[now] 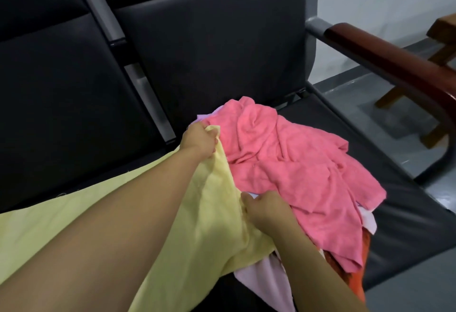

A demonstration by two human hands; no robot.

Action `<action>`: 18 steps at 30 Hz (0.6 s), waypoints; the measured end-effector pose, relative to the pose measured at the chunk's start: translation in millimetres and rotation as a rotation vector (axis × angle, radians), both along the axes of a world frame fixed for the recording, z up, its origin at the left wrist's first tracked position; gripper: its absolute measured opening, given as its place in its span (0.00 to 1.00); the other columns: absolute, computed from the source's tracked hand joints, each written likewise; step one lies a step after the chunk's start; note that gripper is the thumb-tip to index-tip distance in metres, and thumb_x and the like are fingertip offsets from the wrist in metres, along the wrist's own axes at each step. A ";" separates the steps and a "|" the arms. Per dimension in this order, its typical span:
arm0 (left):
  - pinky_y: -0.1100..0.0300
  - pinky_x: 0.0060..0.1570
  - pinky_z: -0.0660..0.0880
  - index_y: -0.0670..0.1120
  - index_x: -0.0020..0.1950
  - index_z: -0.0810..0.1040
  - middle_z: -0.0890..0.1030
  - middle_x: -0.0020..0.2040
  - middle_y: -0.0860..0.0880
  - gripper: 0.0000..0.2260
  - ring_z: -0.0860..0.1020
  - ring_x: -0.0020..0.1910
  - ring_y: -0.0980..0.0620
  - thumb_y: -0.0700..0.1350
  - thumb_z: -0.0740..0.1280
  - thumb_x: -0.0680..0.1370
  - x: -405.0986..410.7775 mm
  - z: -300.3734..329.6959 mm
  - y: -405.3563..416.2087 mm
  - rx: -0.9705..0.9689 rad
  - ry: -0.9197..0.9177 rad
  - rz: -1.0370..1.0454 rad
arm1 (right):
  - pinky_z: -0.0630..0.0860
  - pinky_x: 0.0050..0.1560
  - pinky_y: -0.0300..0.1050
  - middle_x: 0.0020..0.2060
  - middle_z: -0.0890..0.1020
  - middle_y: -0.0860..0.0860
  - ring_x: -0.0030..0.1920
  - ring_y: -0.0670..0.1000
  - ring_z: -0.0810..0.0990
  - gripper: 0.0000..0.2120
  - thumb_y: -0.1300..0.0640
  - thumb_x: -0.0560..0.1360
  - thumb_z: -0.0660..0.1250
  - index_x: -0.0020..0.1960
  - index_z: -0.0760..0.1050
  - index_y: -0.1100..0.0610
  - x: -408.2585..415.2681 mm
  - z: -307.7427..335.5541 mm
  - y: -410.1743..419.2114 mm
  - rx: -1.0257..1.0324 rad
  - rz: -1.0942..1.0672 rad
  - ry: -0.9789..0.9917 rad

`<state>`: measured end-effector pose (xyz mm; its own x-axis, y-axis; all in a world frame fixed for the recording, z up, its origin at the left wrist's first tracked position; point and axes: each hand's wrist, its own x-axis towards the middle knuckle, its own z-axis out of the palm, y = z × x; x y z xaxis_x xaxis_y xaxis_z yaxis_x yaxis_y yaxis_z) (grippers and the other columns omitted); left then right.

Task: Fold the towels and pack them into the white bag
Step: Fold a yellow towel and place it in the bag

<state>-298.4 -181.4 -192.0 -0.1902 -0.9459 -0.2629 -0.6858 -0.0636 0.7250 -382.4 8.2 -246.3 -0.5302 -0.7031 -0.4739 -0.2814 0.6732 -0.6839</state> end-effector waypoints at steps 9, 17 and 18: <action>0.52 0.42 0.84 0.52 0.47 0.81 0.83 0.34 0.50 0.09 0.83 0.31 0.49 0.44 0.62 0.81 39.8 46.1 7.9 -0.119 -0.026 0.034 | 0.73 0.38 0.44 0.36 0.84 0.50 0.37 0.51 0.81 0.07 0.49 0.71 0.76 0.40 0.84 0.53 -3.7 37.2 12.6 -0.072 0.066 0.070; 0.44 0.56 0.82 0.47 0.42 0.82 0.86 0.40 0.48 0.11 0.85 0.47 0.43 0.45 0.63 0.83 46.6 92.0 14.1 -0.087 0.174 0.052 | 0.70 0.32 0.42 0.35 0.84 0.44 0.34 0.43 0.80 0.07 0.47 0.70 0.78 0.44 0.87 0.50 -49.5 98.0 39.7 -0.301 -0.169 0.122; 0.44 0.57 0.81 0.47 0.42 0.82 0.86 0.41 0.48 0.11 0.85 0.48 0.43 0.48 0.65 0.81 42.7 96.7 17.9 -0.079 0.171 0.038 | 0.70 0.33 0.41 0.37 0.84 0.44 0.35 0.41 0.79 0.08 0.47 0.71 0.78 0.45 0.86 0.51 -56.7 105.6 44.9 -0.310 -0.176 0.139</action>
<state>-255.7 -163.5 -95.3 -0.1897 -0.9696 -0.1547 -0.5501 -0.0256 0.8347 -439.1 53.1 -140.7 -0.6996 -0.6945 -0.1680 -0.2845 0.4865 -0.8261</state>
